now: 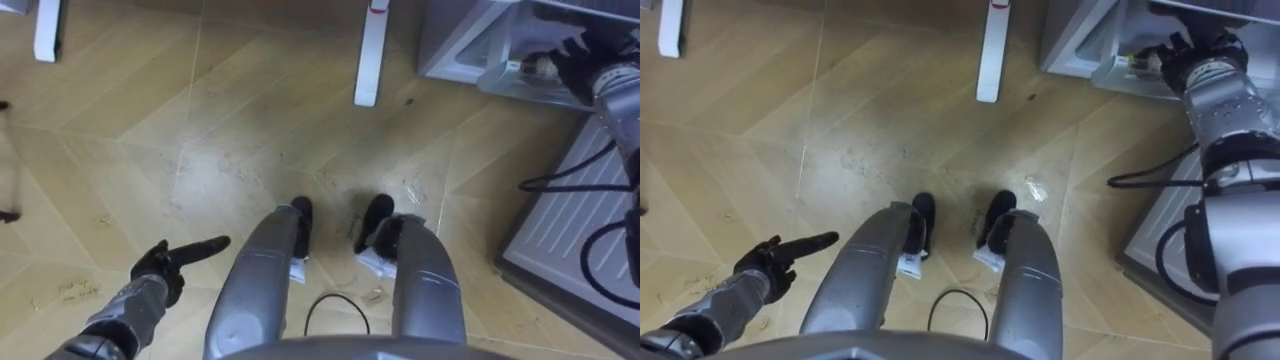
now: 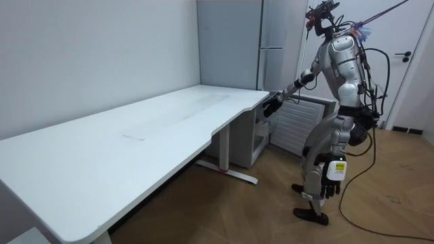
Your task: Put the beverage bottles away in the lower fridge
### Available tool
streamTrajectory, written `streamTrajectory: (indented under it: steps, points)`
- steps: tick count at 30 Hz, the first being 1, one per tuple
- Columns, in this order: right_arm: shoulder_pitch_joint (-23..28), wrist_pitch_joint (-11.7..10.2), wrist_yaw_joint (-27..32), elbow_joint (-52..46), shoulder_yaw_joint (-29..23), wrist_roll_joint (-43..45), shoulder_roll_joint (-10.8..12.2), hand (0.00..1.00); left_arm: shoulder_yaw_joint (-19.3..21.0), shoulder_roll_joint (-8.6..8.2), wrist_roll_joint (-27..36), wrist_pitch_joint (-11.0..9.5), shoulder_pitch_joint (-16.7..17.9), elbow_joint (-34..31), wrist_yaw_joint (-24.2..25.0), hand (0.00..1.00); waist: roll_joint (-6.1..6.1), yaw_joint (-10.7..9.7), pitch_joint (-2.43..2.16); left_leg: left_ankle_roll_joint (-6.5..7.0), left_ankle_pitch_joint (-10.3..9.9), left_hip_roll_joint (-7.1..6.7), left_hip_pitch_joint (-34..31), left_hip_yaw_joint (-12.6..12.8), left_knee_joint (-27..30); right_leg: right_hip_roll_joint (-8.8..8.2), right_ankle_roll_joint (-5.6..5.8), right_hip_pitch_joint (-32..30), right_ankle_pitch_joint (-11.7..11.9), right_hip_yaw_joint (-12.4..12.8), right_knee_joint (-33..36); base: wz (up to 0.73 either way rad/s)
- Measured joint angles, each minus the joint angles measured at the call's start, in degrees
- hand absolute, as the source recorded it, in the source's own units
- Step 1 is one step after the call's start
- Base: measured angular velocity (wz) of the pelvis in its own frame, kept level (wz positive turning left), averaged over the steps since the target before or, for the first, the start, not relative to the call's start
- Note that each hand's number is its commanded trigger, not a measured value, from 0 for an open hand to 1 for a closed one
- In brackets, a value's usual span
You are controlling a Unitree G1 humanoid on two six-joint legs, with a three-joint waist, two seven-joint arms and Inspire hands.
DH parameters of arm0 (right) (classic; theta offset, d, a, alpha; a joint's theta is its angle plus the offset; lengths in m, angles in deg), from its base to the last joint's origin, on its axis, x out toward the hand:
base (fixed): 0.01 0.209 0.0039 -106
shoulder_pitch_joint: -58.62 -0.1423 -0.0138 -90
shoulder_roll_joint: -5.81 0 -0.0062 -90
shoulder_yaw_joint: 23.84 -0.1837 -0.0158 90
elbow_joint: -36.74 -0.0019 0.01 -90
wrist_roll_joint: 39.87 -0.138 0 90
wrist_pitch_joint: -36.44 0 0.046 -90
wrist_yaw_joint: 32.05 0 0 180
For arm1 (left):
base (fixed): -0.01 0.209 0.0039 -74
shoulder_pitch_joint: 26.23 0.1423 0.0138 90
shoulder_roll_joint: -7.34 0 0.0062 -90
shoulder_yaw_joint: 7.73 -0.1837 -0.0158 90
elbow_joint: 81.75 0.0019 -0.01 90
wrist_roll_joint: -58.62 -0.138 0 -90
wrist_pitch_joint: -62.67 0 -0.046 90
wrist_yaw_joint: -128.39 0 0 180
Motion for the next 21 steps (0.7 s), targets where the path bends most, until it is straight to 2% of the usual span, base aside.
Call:
streamTrajectory:
  steps: [1,4,5,8,10,11,12,14,17,19,21]
  points:
    - [0.56,0.0,-0.25,-0.29,0.0,0.0,0.03,0.0,0.0,0.0,-0.01,0.03,0.07,0.03,-0.03,0.0,0.0,-0.18,0.0,-0.02,-0.04,0.01,0.24,-0.05,-0.01,0.02,0.0,0.27,0.0,-0.05,-0.06,-0.04]
    - [6.96,-1.45,-1.19,-6.93,-0.14,0.15,0.02,0.0,0.66,0.0,0.17,-0.02,1.46,-0.15,0.02,0.0,0.2,-0.42,-0.21,-0.09,-0.39,0.36,1.76,-0.27,-0.25,0.86,0.13,2.05,0.03,-0.15,-0.95,-0.02]
    - [9.45,-1.77,-1.49,-9.41,-0.14,0.15,0.07,0.0,0.73,0.15,1.18,-0.13,2.39,-0.18,-0.16,0.0,0.23,-0.55,-0.5,-0.08,-0.57,0.46,2.03,-0.23,-0.23,0.92,0.14,2.33,0.04,-0.1,-1.01,-0.09]
    - [13.53,-2.55,-1.24,-15.18,-0.25,0.73,0.56,0.0,0.68,0.64,4.21,-0.14,4.65,-0.87,-0.53,0.0,0.4,-2.08,-0.74,-0.07,-0.67,0.67,2.2,0.16,-0.07,1.07,0.14,2.37,0.16,0.21,-0.95,-0.08]
    - [16.46,-3.46,-1.25,-18.17,-0.49,0.9,1.83,0.0,0.83,1.23,5.46,-0.12,6.22,-1.15,-0.51,0.0,0.43,-2.99,-1.56,-0.19,-1.01,1.17,2.18,0.37,0.32,1.77,0.08,2.38,0.22,0.51,-0.99,-0.08]
    - [18.91,-3.93,-0.91,-19.85,-0.77,1.36,2.58,0.0,1.16,1.34,6.04,-0.11,6.99,-1.17,-0.52,0.0,0.59,-3.44,-2.3,-0.21,-1.01,1.12,2.32,0.35,0.27,1.77,0.05,2.53,0.23,0.46,-1.01,0.0]
    - [20.06,-4.31,-0.89,-20.25,-0.77,1.5,2.88,0.0,1.18,1.34,6.32,-0.11,7.17,-1.17,-0.52,0.0,0.71,-3.52,-2.37,-0.21,-1.01,1.11,2.73,0.37,0.13,1.76,0.05,2.85,0.23,0.48,-1.02,0.0]
    - [23.41,-5.1,0.15,-20.51,-0.79,2.08,4.03,0.0,1.17,1.28,6.63,-0.14,7.54,-1.18,-0.38,0.0,1.44,-3.83,-2.84,-0.23,-0.98,1.13,3.83,0.58,-0.27,1.74,0.06,3.81,0.22,0.79,-1.2,-0.04]
    - [27.77,-6.22,0.99,-20.75,-0.69,2.8,4.65,0.0,1.35,1.23,6.47,-0.65,7.82,-1.21,-0.33,0.0,2.14,-4.41,-2.98,-0.37,-0.9,1.15,5.18,0.45,-1.01,1.71,0.19,5.25,0.22,0.8,-2.07,0.0]
    - [29.35,-7.15,1.37,-20.34,-0.67,3.04,6.01,0.0,1.38,1.0,6.14,-0.69,8.22,-1.05,-0.34,0.0,2.25,-4.77,-2.97,-0.87,-0.87,1.04,5.87,0.28,-1.55,1.82,0.33,6.12,0.35,0.48,-2.86,-0.05]
    - [30.14,-7.85,1.42,-18.19,-0.69,3.06,7.65,0.0,1.41,-0.05,6.09,-0.78,8.24,-1.09,-0.12,0.0,2.22,-5.0,-2.95,-1.19,-0.3,0.98,6.59,0.33,-2.77,1.86,0.35,6.51,0.8,0.54,-3.75,-0.06]
